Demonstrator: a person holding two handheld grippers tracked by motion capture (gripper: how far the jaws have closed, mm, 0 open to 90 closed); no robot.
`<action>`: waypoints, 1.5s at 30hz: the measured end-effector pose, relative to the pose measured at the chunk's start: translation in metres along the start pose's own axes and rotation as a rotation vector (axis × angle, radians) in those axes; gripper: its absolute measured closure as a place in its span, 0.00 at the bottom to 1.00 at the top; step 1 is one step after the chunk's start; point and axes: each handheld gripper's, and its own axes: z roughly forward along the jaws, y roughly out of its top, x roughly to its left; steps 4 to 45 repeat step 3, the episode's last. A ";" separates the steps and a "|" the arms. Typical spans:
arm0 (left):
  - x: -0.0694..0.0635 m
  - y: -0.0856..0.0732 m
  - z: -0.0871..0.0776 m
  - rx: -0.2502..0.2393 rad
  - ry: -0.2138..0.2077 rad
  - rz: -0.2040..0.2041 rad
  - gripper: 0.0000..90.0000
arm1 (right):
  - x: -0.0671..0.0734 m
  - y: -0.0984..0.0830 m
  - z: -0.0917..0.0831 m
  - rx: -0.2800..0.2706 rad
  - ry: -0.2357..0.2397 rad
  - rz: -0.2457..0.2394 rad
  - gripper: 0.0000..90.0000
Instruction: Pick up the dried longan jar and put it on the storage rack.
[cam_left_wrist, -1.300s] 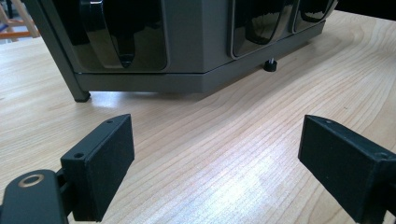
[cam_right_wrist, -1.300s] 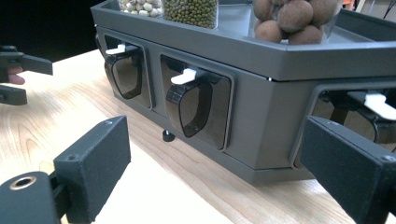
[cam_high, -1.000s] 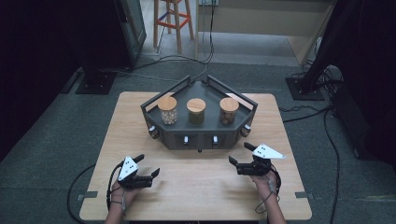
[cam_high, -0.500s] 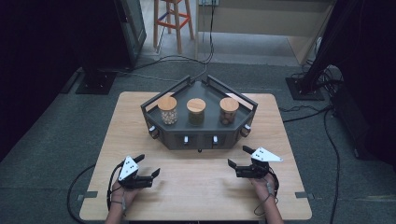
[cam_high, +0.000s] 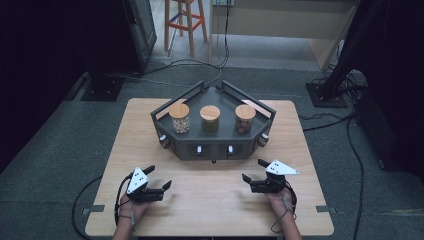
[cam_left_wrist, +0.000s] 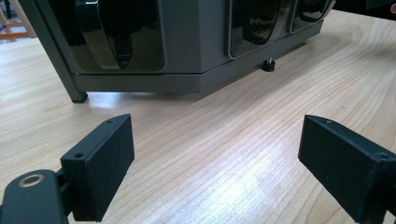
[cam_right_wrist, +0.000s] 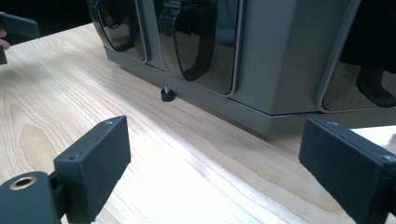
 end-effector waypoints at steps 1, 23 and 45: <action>0.000 0.000 0.000 0.001 -0.001 -0.001 0.12 | 0.000 0.000 0.000 -0.001 0.001 0.002 0.10; 0.000 0.000 0.001 0.002 -0.002 -0.001 0.12 | 0.000 -0.001 -0.001 -0.002 0.002 0.000 0.10; 0.000 0.000 0.001 0.002 -0.002 -0.001 0.12 | 0.000 -0.001 -0.001 -0.002 0.002 0.000 0.10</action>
